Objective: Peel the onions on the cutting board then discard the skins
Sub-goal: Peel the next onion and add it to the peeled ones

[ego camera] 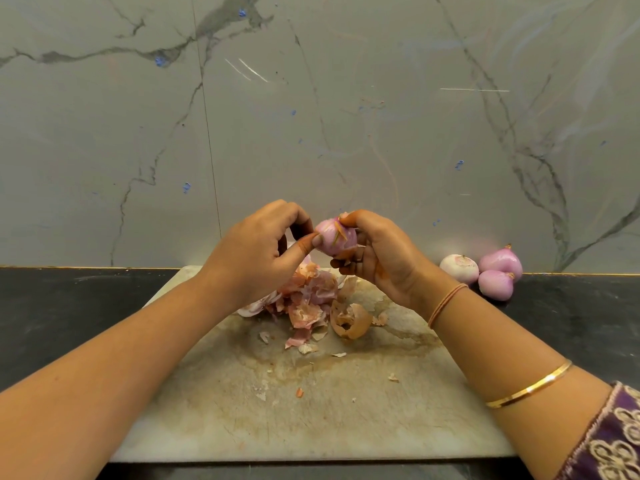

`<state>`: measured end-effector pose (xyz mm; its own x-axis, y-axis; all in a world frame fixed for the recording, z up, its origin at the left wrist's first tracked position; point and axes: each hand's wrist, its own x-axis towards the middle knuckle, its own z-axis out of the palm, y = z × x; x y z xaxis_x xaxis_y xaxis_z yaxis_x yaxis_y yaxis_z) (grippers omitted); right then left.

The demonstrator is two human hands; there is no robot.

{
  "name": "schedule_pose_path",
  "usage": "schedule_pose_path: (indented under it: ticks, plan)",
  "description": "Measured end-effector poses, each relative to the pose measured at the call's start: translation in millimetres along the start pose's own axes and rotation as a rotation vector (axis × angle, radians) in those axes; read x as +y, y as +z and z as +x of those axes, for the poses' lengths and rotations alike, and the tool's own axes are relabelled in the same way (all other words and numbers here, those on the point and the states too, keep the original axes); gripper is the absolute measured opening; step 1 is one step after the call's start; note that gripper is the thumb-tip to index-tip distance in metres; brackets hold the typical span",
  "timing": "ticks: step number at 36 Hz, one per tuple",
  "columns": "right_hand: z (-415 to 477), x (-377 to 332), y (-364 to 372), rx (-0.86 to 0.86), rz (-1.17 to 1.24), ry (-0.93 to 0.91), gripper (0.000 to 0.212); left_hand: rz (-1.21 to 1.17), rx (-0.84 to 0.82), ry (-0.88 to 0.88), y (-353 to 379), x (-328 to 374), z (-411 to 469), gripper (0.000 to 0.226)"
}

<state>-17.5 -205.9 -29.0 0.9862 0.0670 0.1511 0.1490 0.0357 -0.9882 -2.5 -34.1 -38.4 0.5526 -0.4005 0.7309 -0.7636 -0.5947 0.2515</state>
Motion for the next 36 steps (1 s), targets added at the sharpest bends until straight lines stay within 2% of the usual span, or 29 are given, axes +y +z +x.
schedule_pose_path:
  ticks: [4, 14, 18, 22, 29, 36]
  plan:
    - [-0.8, -0.1, 0.1, -0.006, -0.004, -0.012, 0.018, 0.014, -0.032, 0.003, 0.7, 1.6, -0.4, 0.006]
    - [-1.5, -3.2, -1.7, 0.009, 0.06, -0.002, 0.02, 0.091, -0.003, -0.037, -0.6, -2.5, 1.1, 0.009]
    - [-1.1, -3.0, -2.0, 0.006, 0.066, 0.008, 0.022, 0.025, 0.01, -0.024, -2.6, -2.7, 1.3, 0.009]
    - [-1.0, -2.2, -2.6, -0.01, 0.039, 0.005, 0.024, -0.093, -0.068, 0.048, -5.1, 3.8, -0.5, 0.029]
    - [-0.6, -0.2, 0.2, -0.022, -0.049, -0.023, 0.024, 0.02, -0.022, 0.067, -0.9, 5.2, -1.3, 0.032]
    - [-0.9, -1.6, -0.4, -0.014, -0.038, -0.016, 0.022, 0.049, -0.038, 0.032, 0.0, 7.4, -1.8, 0.017]
